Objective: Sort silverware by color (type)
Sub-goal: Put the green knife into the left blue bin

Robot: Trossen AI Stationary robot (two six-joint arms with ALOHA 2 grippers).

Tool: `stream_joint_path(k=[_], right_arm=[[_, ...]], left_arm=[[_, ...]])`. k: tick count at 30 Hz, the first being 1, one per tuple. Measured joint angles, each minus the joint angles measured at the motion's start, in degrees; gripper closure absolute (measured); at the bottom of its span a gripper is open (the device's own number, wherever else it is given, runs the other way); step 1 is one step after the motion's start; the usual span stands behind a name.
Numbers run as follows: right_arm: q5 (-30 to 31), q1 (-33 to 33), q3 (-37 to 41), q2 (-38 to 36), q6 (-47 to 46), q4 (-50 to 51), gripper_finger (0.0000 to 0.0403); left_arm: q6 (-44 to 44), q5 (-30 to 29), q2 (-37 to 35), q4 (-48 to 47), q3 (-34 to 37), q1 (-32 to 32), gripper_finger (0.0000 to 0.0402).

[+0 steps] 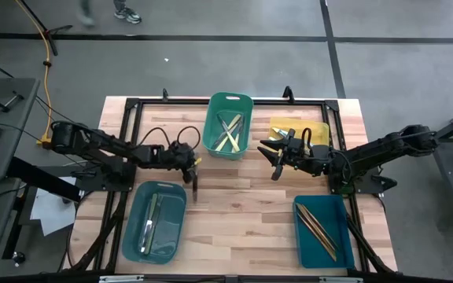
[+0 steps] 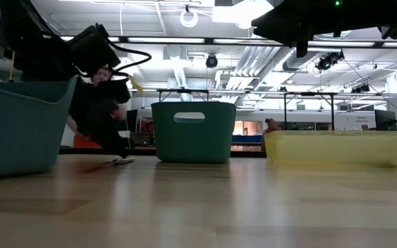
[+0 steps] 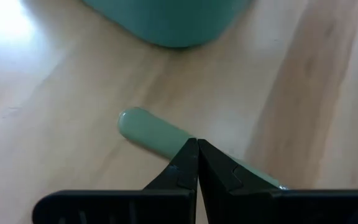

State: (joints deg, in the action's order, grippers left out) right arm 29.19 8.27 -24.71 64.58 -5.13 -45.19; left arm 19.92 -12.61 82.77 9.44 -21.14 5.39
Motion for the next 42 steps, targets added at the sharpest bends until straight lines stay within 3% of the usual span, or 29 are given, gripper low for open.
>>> stream_joint_path(k=[13, 23, 30, 36, 42], right_arm=[[0.0, 0.0, 0.0, 0.0, 0.0, 0.0, 0.0288], [0.0, 0.0, 0.0, 0.0, 0.0, 0.0, 0.0288], [0.0, 0.0, 0.0, 0.0, 0.0, 0.0, 0.0288], [0.0, 0.0, 0.0, 0.0, 0.0, 0.0, 0.0288], [0.0, 0.0, 0.0, 0.0, 0.0, 0.9, 0.0288]], left_arm=[[5.4, -1.9, 0.1, 4.2, 0.1, -6.7, 0.0401], [5.5, -1.7, 0.5, 9.8, 0.3, -8.2, 0.0401], [3.2, -0.7, 4.4, 11.2, -2.0, -8.2, 0.0401], [-1.8, -0.5, 2.7, -1.3, -11.0, -8.2, 0.0401], [-1.8, -2.3, 1.7, -29.2, -22.5, -7.6, 0.0401]])
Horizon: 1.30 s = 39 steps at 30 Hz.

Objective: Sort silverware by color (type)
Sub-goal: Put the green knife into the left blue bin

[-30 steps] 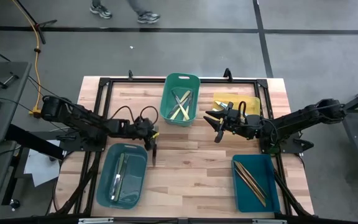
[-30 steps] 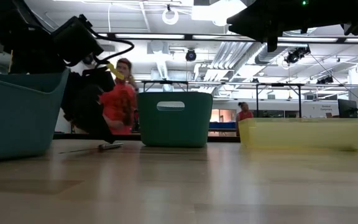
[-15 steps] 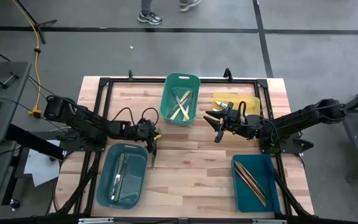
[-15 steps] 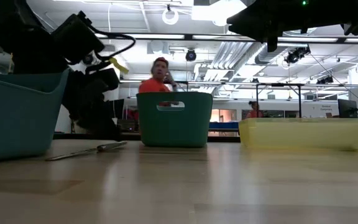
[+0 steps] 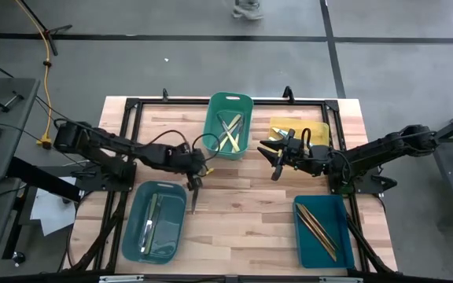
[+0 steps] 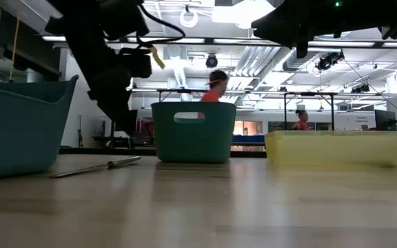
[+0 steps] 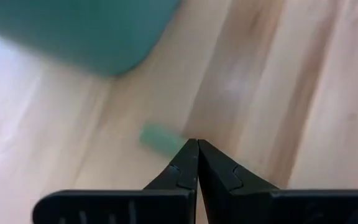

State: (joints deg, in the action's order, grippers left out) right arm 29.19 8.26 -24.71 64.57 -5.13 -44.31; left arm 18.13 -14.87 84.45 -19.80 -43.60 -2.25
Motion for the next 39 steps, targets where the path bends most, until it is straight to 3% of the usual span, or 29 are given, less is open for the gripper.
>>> stream_joint_path(k=[4, 13, 22, 31, 39], right_arm=[[0.0, 0.0, 0.0, 0.0, -0.4, 0.1, 0.0288], [0.0, 0.0, 0.0, 0.0, -1.4, 0.5, 0.0288], [0.2, 0.0, 0.0, 0.0, -0.5, 0.4, 0.0288], [0.2, 0.0, 0.0, 0.0, -0.4, 0.4, 0.0288], [0.1, 0.0, 0.0, 0.0, -0.4, 0.4, 0.0288]], left_arm=[[2.2, -1.1, 1.0, -10.8, -3.8, 1.6, 0.0401], [-0.1, 0.3, 9.8, -10.5, -4.5, 6.6, 0.0401], [-2.9, 1.1, 14.9, -11.7, -8.4, 7.1, 0.0402], [-1.4, 6.1, 15.0, -10.0, -10.8, 2.6, 0.0402], [1.5, 6.0, 15.3, -7.8, -10.9, -2.2, 0.0402]])
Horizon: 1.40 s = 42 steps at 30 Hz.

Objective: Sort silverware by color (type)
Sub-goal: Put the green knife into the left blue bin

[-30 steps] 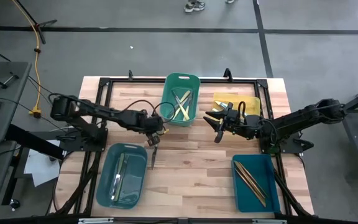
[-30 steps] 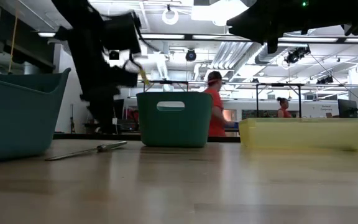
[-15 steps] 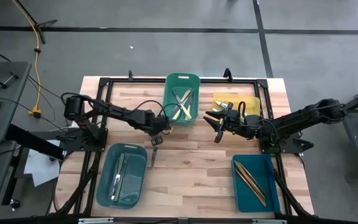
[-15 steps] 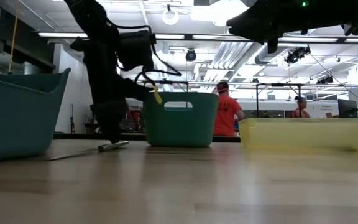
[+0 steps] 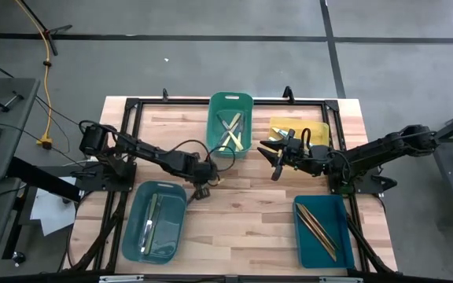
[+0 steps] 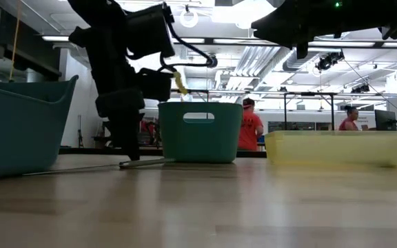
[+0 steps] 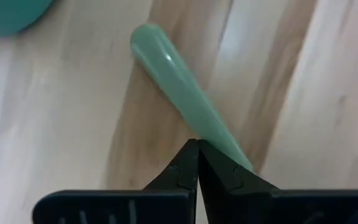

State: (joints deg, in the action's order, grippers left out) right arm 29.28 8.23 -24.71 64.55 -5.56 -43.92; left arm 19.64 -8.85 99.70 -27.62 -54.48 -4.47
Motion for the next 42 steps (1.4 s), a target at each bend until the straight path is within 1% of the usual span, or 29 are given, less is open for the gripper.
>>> stream_joint_path(k=[12, 15, 17, 21, 23, 26, 28, 31, 34, 38, 42], right_arm=[[-0.2, 0.0, 0.0, 0.0, 0.0, 0.0, 0.0288], [-0.2, 0.0, 0.0, 0.0, 0.0, 0.0, 0.0288], [-0.2, 0.0, 0.0, 0.0, 0.0, 0.0, 0.0288], [-0.2, 0.0, 0.0, 0.0, 0.0, 0.0, 0.0288], [-0.2, 0.0, 0.0, 0.0, 0.0, 0.1, 0.0288], [-0.1, 0.0, 0.0, 0.0, 0.0, 0.1, 0.0288], [-0.1, 0.0, 0.0, 0.0, 0.0, 0.2, 0.0288], [-0.1, 0.0, 0.0, 0.0, 0.0, 0.2, 0.0288], [-0.1, 0.0, 0.0, 0.0, 0.0, 0.1, 0.0288], [-0.1, 0.0, 0.0, 0.0, 0.0, 0.0, 0.0288], [-0.1, 0.0, 0.0, 0.0, 0.0, 0.0, 0.0288]], left_arm=[[1.2, -0.2, 0.1, 10.2, 0.0, -4.1, 0.0402], [0.1, -0.1, 0.1, 11.9, -0.1, -4.8, 0.0402], [-1.3, -0.7, -0.4, 8.4, -1.5, -4.8, 0.0402], [-0.2, -6.2, -3.0, 0.9, -5.2, -4.8, 0.0402], [0.2, -5.8, -4.2, -0.8, -5.7, -4.8, 0.0401], [0.4, -1.4, -5.7, -2.0, -5.8, -5.5, 0.0396], [1.3, -0.5, -6.1, -4.4, -5.8, -6.2, 0.0386], [3.0, -0.4, -6.0, -7.3, -5.4, -6.8, 0.0361], [6.4, 0.0, -5.9, -5.3, -4.2, -6.2, 0.0326], [11.9, 3.2, -5.9, -2.2, -3.0, -3.9, 0.0281], [13.2, 4.6, -5.9, -1.9, -2.7, -2.6, 0.0248]])
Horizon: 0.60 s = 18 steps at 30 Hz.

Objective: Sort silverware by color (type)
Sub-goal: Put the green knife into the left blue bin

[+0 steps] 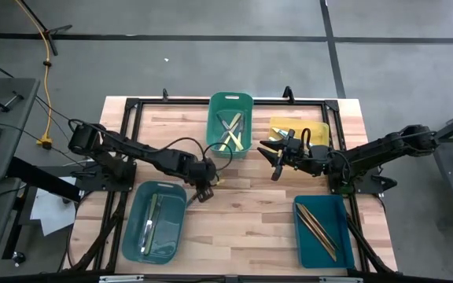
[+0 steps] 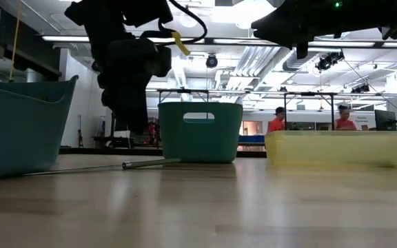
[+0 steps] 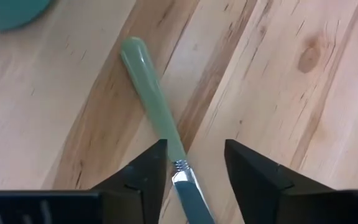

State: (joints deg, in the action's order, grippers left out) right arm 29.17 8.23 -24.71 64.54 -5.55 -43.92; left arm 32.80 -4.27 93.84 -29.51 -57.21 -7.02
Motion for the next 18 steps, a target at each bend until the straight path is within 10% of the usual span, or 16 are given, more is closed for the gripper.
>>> stream_joint_path(k=[18], right_arm=[[0.0, 0.0, 0.0, 0.0, 0.5, 0.0, 0.0288]], left_arm=[[-1.4, -2.6, 2.6, 0.5, 0.0, 0.1, 0.0234]])
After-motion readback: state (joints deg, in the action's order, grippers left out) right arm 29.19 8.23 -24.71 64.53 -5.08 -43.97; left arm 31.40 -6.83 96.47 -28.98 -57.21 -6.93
